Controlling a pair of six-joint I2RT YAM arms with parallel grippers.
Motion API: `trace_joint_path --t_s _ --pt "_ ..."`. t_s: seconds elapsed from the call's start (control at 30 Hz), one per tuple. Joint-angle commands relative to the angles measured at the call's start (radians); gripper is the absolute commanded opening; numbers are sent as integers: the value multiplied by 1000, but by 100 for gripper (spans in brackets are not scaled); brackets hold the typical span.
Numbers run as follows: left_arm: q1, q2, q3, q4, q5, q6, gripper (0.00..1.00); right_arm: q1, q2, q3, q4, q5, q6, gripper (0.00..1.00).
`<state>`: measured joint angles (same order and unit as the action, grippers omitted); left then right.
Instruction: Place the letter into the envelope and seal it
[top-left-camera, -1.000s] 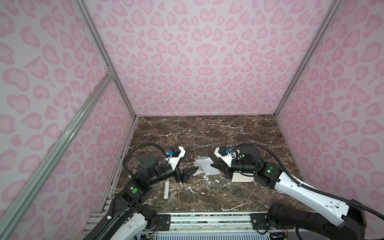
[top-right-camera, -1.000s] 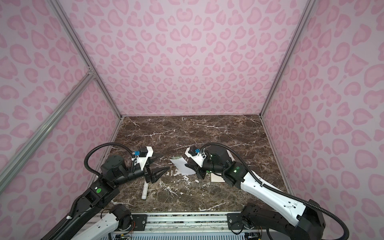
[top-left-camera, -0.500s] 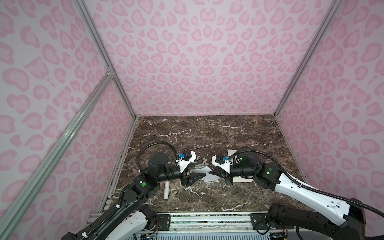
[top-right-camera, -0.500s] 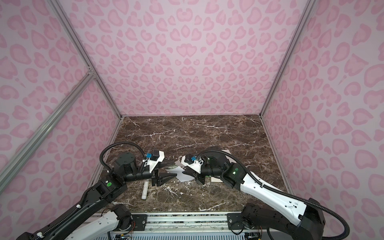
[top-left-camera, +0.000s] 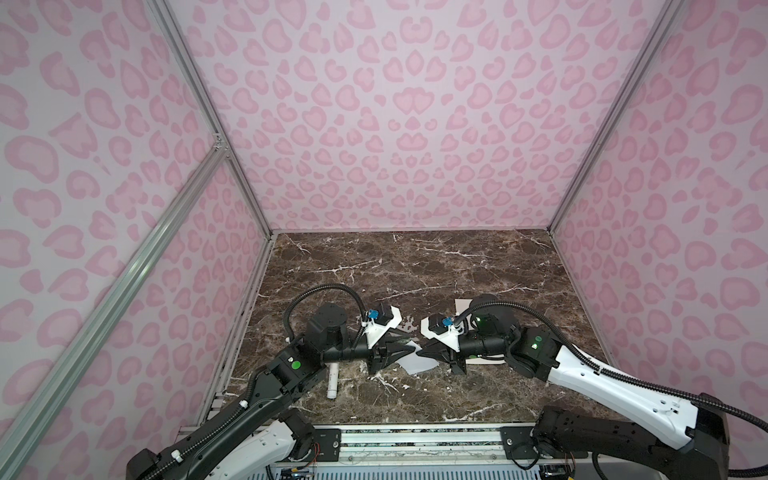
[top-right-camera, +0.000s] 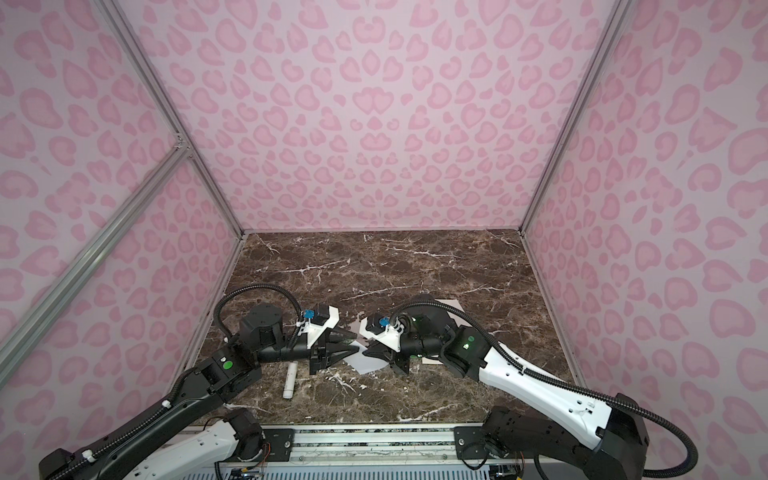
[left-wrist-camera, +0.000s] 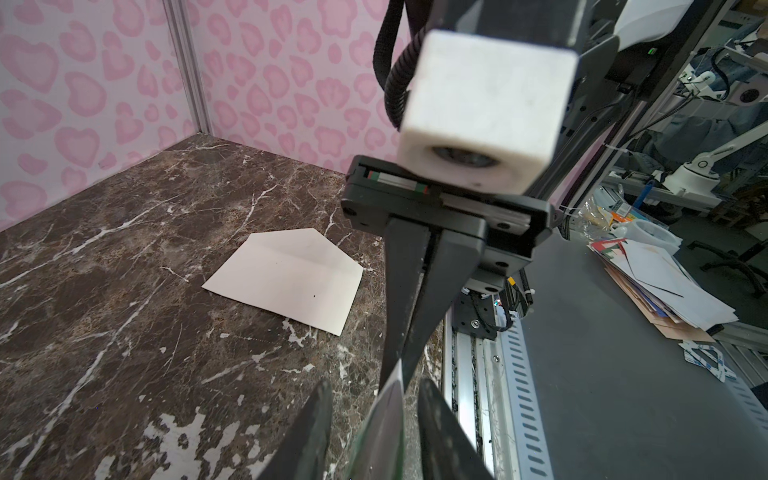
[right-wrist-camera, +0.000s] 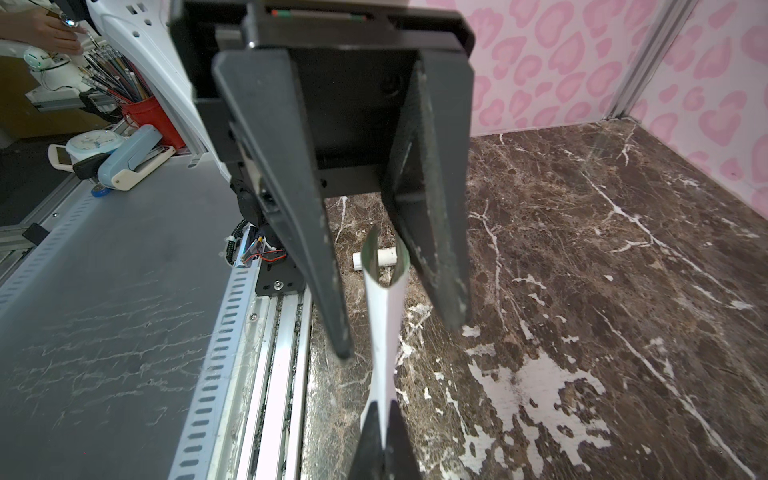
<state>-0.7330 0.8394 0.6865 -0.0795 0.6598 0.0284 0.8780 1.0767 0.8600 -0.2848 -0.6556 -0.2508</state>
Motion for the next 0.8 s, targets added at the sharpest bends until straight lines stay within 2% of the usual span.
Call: trace_joint_path --t_s 0.0,0.07,0.2,0.23,0.3,0.37,0.43,0.57,0.77 --pt "-3 9 2 39 30 6 30 6 8 6 -5 -12 1 0" --pt "-5 16 2 39 39 1 24 7 14 8 -8 -13 4 0" --pt "-9 33 2 47 49 -8 5 8 27 19 -25 -30 9 0" --pt "-11 38 1 53 45 -12 4 9 28 20 -25 -37 13 0" --pt "-12 44 -13 78 32 -24 4 8 32 20 -24 -52 21 6" --pt "-14 43 -25 97 20 -27 4 7 33 20 -21 -68 31 21" --pt "-17 35 -34 100 6 -19 4 9 32 20 -12 -82 42 28" --pt "-23 11 -42 94 -6 -1 4 6 32 26 8 -106 59 29" --pt "-33 -3 -35 67 -11 20 4 -1 72 52 25 -134 75 21"
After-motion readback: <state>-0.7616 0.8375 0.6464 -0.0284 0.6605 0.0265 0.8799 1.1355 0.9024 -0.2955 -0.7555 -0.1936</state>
